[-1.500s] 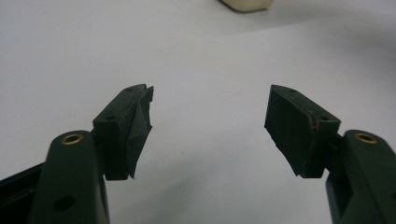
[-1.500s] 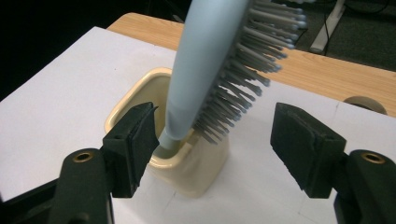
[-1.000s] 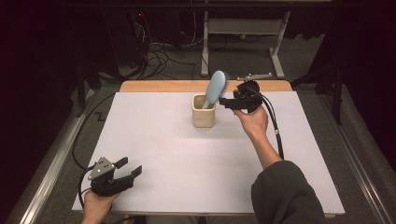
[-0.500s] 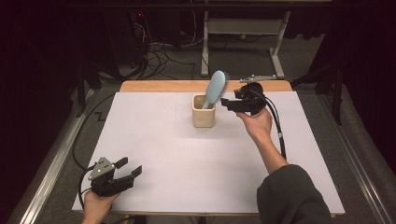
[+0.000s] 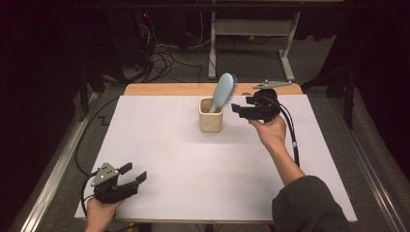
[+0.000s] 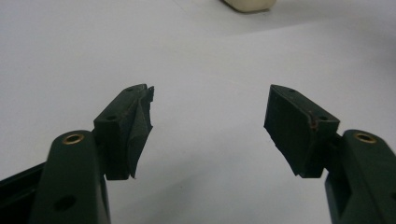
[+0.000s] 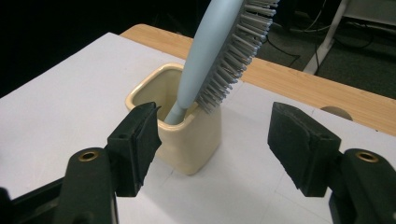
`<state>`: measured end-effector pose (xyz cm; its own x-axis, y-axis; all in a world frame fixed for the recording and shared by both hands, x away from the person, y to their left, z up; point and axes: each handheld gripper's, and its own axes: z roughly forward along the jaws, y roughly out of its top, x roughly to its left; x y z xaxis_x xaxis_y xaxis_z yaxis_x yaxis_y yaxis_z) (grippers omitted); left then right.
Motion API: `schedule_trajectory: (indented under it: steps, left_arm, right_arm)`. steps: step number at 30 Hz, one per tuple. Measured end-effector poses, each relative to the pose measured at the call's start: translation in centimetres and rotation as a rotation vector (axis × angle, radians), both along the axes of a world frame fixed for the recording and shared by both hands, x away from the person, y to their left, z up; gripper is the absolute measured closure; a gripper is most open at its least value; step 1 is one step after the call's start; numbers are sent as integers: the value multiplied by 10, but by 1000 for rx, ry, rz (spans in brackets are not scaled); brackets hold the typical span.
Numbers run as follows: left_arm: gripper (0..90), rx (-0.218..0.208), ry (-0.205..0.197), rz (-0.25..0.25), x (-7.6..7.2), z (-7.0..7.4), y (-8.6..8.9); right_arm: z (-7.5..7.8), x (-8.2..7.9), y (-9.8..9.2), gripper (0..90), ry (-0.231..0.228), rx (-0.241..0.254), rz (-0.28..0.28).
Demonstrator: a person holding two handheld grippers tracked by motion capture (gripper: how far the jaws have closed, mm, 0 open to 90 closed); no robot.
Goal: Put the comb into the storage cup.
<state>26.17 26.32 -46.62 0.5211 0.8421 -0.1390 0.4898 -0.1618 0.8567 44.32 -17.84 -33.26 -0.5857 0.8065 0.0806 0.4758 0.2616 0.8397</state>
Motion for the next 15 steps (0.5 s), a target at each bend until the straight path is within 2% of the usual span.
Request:
schedule_trajectory:
  steps: [15]
  left_arm:
    - [325, -3, 1, 3, 0, 0, 0]
  right_arm:
    - [5, -16, -9, 343, -34, -11, 20]
